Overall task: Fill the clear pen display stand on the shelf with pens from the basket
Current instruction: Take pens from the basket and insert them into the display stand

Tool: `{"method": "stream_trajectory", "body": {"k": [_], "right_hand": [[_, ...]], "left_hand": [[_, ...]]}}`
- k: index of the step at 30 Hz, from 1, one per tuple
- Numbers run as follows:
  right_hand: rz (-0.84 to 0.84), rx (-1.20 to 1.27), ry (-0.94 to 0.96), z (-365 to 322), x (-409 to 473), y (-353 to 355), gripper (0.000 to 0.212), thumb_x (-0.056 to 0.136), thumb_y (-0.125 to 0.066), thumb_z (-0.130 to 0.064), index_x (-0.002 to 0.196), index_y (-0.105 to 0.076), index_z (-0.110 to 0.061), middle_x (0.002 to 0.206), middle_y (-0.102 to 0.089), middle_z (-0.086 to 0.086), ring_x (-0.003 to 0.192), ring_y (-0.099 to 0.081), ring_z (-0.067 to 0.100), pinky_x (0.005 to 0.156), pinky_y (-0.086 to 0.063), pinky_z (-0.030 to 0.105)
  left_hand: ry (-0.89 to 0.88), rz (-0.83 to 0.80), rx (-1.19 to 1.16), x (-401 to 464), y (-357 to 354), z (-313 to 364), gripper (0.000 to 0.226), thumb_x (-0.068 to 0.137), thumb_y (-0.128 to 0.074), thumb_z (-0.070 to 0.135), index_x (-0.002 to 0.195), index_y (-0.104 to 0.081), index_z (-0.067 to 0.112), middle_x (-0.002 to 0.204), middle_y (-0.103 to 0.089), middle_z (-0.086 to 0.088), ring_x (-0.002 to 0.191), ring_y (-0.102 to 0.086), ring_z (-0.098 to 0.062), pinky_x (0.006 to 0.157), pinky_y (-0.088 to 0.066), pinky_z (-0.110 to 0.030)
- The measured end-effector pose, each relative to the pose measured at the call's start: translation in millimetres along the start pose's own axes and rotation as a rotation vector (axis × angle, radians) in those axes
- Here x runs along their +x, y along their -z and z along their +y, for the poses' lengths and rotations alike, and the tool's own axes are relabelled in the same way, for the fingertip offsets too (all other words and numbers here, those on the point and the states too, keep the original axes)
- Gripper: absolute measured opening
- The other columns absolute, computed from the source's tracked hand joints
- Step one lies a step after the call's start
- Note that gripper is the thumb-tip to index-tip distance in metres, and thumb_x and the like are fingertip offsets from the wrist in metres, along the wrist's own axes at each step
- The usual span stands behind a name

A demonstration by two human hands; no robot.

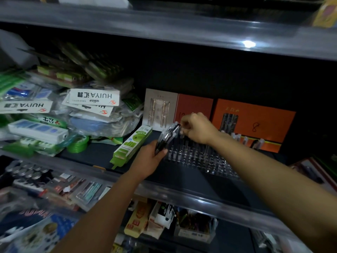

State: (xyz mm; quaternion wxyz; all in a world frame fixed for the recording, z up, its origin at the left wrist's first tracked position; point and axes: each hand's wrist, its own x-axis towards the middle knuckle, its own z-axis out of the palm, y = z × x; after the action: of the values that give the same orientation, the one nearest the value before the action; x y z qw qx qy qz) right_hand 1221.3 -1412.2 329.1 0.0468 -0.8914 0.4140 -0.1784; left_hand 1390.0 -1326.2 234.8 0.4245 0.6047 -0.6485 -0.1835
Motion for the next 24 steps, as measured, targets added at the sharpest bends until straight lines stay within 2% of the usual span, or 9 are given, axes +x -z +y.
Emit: {"method": "stream_trajectory", "body": {"k": [2, 4, 5, 10, 13, 14, 19, 21, 24], "right_hand": [[0.008, 0.068, 0.008, 1, -3, 5, 0.016, 0.084, -0.070, -0.012, 0.101, -0.068, -0.011, 0.087, -0.068, 0.002, 0.083, -0.065, 0.015, 0.073, -0.055, 0.030], [-0.014, 0.216, 0.009, -1, -10, 13, 0.021, 0.085, -0.070, -0.008, 0.106, -0.068, -0.010, 0.080, -0.067, -0.005, 0.073, -0.063, -0.005, 0.066, -0.048, 0.009], [-0.031, 0.285, 0.002, -2, -13, 18, 0.019, 0.086, -0.069, -0.006, 0.105, -0.069, -0.010, 0.075, -0.064, -0.009, 0.065, -0.060, -0.011, 0.061, -0.044, 0.005], [-0.052, 0.490, -0.054, -2, -29, 38, 0.005, 0.087, -0.068, -0.005, 0.091, -0.071, -0.004, 0.068, -0.064, -0.003, 0.054, -0.056, -0.005, 0.050, -0.042, 0.010], [-0.018, 0.542, -0.084, 2, -35, 46, 0.002, 0.087, -0.068, -0.005, 0.086, -0.068, -0.007, 0.077, -0.069, 0.017, 0.066, -0.062, 0.019, 0.060, -0.053, 0.030], [-0.008, 0.545, -0.087, 3, -37, 49, 0.003, 0.086, -0.069, -0.006, 0.084, -0.067, -0.008, 0.076, -0.069, 0.019, 0.067, -0.062, 0.024, 0.064, -0.053, 0.037], [0.087, 0.549, -0.105, 6, -44, 66, 0.007, 0.086, -0.069, -0.005, 0.080, -0.068, -0.008, 0.071, -0.067, 0.011, 0.066, -0.061, 0.017, 0.067, -0.052, 0.034], [0.150, 0.560, -0.132, 10, -45, 75, 0.011, 0.086, -0.069, -0.004, 0.077, -0.068, -0.011, 0.072, -0.065, 0.005, 0.068, -0.058, 0.014, 0.071, -0.049, 0.029], [0.245, 0.540, -0.169, 16, -45, 88, 0.004, 0.086, -0.068, -0.005, 0.083, -0.070, -0.007, 0.078, -0.067, 0.008, 0.075, -0.058, 0.016, 0.076, -0.049, 0.032]], "left_hand": [[0.001, -0.011, -0.025, -1, 1, 2, 0.017, 0.093, -0.055, 0.026, 0.097, -0.058, 0.009, 0.073, -0.060, -0.001, 0.067, -0.057, -0.012, 0.059, -0.042, -0.024], [-0.005, -0.023, -0.053, -3, 1, 7, 0.018, 0.093, -0.056, 0.026, 0.097, -0.058, 0.008, 0.069, -0.058, 0.001, 0.062, -0.055, -0.010, 0.057, -0.041, -0.024], [-0.009, -0.027, -0.066, -4, 1, 10, 0.018, 0.093, -0.056, 0.026, 0.097, -0.058, 0.008, 0.067, -0.057, 0.003, 0.060, -0.054, -0.009, 0.056, -0.042, -0.025], [-0.034, -0.065, -0.120, -5, -5, 22, 0.013, 0.091, -0.058, 0.028, 0.089, -0.056, 0.015, 0.066, -0.057, 0.000, 0.060, -0.055, -0.014, 0.061, -0.049, -0.040], [-0.058, -0.078, -0.141, -6, -8, 30, 0.009, 0.091, -0.058, 0.027, 0.084, -0.054, 0.022, 0.066, -0.057, 0.000, 0.059, -0.054, -0.014, 0.062, -0.048, -0.040], [-0.064, -0.076, -0.135, -6, -9, 34, 0.009, 0.091, -0.057, 0.027, 0.083, -0.054, 0.024, 0.066, -0.057, 0.001, 0.059, -0.054, -0.013, 0.062, -0.048, -0.038], [-0.063, -0.055, -0.080, -5, -8, 41, 0.011, 0.090, -0.058, 0.027, 0.080, -0.054, 0.029, 0.064, -0.058, 0.007, 0.055, -0.053, -0.005, 0.060, -0.046, -0.030], [-0.055, -0.055, -0.069, -7, -6, 39, 0.010, 0.090, -0.058, 0.026, 0.081, -0.055, 0.028, 0.064, -0.058, 0.007, 0.055, -0.054, -0.005, 0.060, -0.047, -0.030], [-0.043, -0.063, -0.048, -8, -4, 34, 0.008, 0.091, -0.057, 0.026, 0.087, -0.058, 0.018, 0.065, -0.059, 0.003, 0.058, -0.055, -0.012, 0.062, -0.048, -0.037]]}}
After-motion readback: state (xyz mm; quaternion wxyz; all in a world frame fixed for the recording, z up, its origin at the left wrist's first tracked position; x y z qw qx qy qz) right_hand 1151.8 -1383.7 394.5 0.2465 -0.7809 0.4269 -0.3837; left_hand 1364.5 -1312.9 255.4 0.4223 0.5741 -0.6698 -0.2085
